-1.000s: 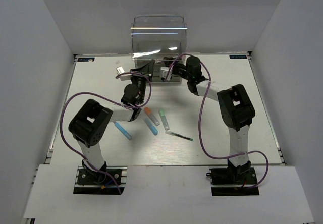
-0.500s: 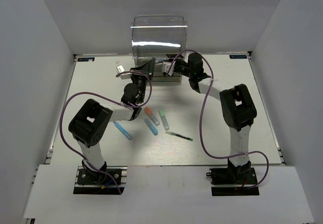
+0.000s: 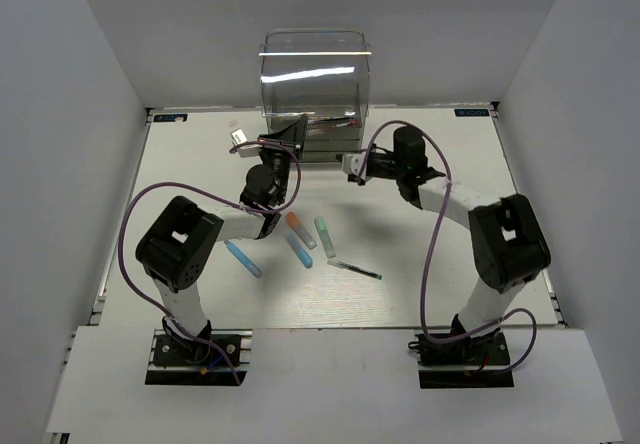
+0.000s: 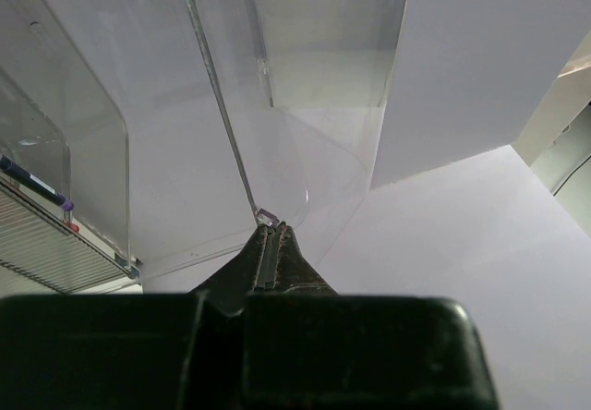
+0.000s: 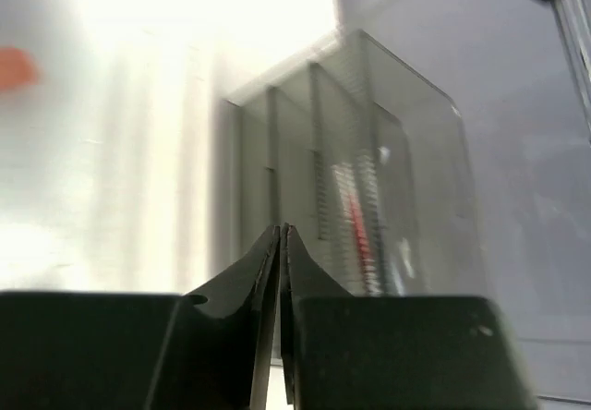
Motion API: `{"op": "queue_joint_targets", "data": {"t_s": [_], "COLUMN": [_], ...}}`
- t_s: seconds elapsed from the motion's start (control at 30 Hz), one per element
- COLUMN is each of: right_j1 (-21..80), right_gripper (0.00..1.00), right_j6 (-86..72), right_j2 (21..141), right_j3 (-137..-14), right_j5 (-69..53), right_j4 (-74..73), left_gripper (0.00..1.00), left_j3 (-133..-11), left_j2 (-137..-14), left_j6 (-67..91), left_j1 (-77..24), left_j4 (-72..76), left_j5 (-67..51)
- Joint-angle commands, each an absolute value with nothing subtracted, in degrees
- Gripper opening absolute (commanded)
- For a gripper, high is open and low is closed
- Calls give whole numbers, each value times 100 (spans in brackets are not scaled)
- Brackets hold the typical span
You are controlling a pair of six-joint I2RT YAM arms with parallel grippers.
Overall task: Sort the stationery into containers
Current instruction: Place the stationery in the drawer, then pick up the pen from the center of the board.
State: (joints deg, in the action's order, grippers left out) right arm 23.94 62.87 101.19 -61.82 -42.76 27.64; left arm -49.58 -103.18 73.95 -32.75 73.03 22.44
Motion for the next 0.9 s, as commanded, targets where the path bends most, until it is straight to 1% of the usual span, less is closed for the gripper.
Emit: {"op": "queue_joint_targets", "data": {"t_s": [0.0,0.03,0.07,0.1,0.13,0.17,0.2,0.23,0.27,0.3,0.47,0.7,0.87], "right_j1": [2382,2382,2408,2417,2434,2443,2469,2513,2575,2697,3040,3646,4094], "right_gripper": [8,15,20,25,36,42,49,52,59,62,62,51,51], "right_j6": [6573,6583,6574,6644,6740,7028,7101,7180,7094,6762,5863,4940,4291], "right_j2": [9563,9388,9239,9176,9080,9027,9009,9000,8939,8904,8570,8666,8763], "right_j3": [-5793,-5740,-5635,-5643,-5686,-5730,-5730,-5713,-5643,-5503,-5046,-5115,-5115], "right_j5": [-5027,-5140,-5202,-5238,-5308,-5361,-5370,-5257,-5178,-4933,-4378,-3762,-3096], "right_j4": [1832,1637,852,496,109,-1113,-1429,-1676,-2183,-2223,-2347,-2540,-2101], "left_gripper": [0,0,0,0,0,0,0,0,0,0,0,0,0], "left_j3": [-5063,-5063,-5063,-5010,-5010,-5010,-5010,-5010,-5010,-5010,-5010,-5010,-4957], "left_j2": [-10037,-10037,-10037,-10037,-10037,-10037,-10037,-10037,-10089,-10090,-10090,-10090,-10038], "left_j6": [7339,7339,7339,7339,7339,7339,7391,7392,7392,7392,7392,7392,7392], "left_j1": [-3243,-3243,-3243,-3243,-3243,-3243,-3243,-3243,-3243,-3243,-3243,-3243,-3243], "left_j4": [7418,7418,7418,7470,7471,7471,7471,7471,7471,7523,7523,7471,7471], "left_j5": [2224,2224,2224,2276,2276,2276,2276,2276,2276,2276,2276,2276,2276]}}
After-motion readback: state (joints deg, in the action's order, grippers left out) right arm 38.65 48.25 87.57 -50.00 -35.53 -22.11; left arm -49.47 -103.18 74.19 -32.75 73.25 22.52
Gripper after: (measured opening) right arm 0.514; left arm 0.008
